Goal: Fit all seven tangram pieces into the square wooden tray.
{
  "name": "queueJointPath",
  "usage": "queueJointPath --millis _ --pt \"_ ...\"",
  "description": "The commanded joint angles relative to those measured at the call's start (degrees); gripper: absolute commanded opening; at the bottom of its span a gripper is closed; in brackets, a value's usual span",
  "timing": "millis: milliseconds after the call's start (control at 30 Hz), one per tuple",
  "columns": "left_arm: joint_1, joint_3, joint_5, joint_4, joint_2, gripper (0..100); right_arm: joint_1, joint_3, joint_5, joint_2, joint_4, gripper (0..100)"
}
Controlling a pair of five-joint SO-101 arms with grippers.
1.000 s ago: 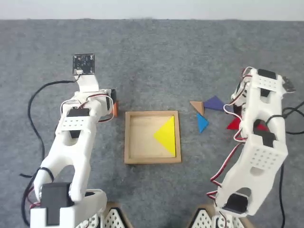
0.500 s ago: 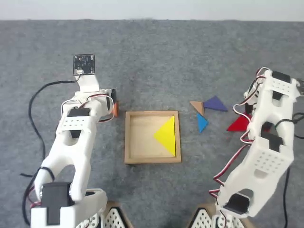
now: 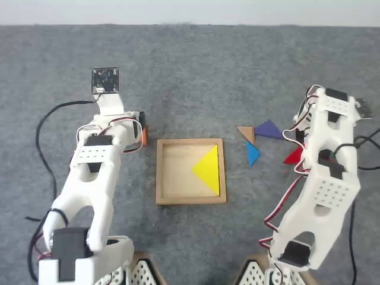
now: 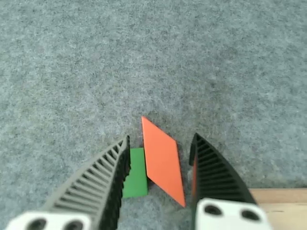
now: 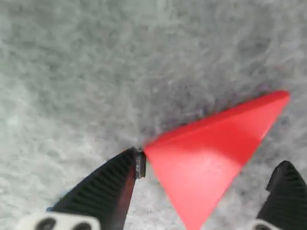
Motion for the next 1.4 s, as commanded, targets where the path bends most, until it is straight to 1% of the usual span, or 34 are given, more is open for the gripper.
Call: queueJointPath --millis 0,300,433,600,667,767,833,933,1000,1133,1267,1367 --pt "0.4 -0.2 -1.0 -1.0 -0.4 20 1.4 -3.0 -0.9 -0.8 -0.4 39.5" --pt "0.4 -0.2 -1.0 -1.0 -0.4 20 3.6 -3.0 -1.1 -0.4 -1.1 39.6" --pt "0.4 -0.2 -1.0 -1.0 -0.4 20 3.6 -3.0 -4.4 -0.2 -0.6 39.7" --pt "0.4 -0.2 -1.0 -1.0 -0.4 20 3.5 -2.7 -4.7 -0.2 -0.6 39.3" --pt "0.4 -0.2 -1.0 -1.0 -0.4 20 3.5 -2.7 -4.5 -0.2 -0.6 36.6" --pt "0.4 -0.2 -1.0 -1.0 -0.4 20 3.9 -2.8 -4.2 -0.7 -0.5 27.4" --pt "0.4 -0.2 -1.0 -1.0 -0.4 20 5.0 -3.1 -1.2 -0.8 -0.5 23.1" --pt "0.4 -0.2 -1.0 -1.0 -0.4 20 7.1 -3.3 3.7 -0.8 -1.7 21.2" --pt "0.4 -0.2 -1.0 -1.0 -0.4 20 8.5 -4.6 8.3 -0.8 -1.7 20.0" --pt "0.4 -0.2 -1.0 -1.0 -0.4 20 10.9 -7.0 22.9 -0.7 0.2 18.8" --pt "0.4 -0.2 -1.0 -1.0 -0.4 20 10.8 -9.5 32.8 -0.3 5.1 18.8" --pt "0.4 -0.2 -1.0 -1.0 -0.4 20 10.6 -11.0 44.1 -0.3 9.0 18.8"
